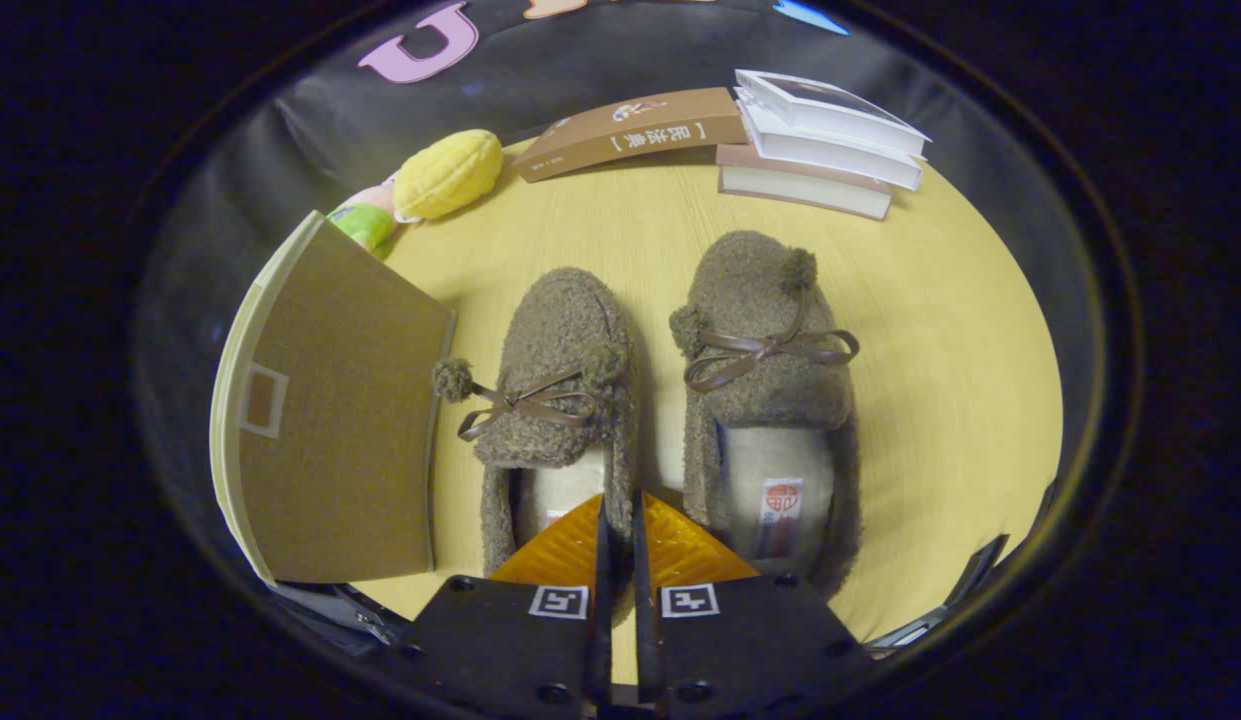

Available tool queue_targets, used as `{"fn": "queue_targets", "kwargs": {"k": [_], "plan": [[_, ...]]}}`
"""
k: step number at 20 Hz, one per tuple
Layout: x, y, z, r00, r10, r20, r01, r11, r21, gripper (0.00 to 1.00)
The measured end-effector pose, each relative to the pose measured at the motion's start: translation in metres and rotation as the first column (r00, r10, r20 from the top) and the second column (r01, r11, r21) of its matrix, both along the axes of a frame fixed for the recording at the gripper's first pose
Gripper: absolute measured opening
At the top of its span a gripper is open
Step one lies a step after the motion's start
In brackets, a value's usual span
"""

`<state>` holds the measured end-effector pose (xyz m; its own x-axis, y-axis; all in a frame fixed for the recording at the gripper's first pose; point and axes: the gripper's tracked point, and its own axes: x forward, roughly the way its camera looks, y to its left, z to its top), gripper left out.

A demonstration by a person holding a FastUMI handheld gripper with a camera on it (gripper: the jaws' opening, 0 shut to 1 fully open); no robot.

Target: Open the storage box then place both shoes into the box .Put the left shoe in first, then the right shoe, with the right side of both shoes facing outward in a uniform manner.

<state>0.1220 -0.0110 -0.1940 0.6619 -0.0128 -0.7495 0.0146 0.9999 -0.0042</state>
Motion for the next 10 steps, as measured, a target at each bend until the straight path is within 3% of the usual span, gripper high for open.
{"fn": "queue_targets", "kwargs": {"k": [5, 10], "plan": [[-0.0006, -0.0008, 0.0003, 0.999, -0.032, -0.026, 0.033, 0.999, 0.043, 0.04], [-0.0047, 0.0026, 0.0067, 1.0, -0.022, 0.023, 0.021, 0.999, 0.036, 0.04]]}}
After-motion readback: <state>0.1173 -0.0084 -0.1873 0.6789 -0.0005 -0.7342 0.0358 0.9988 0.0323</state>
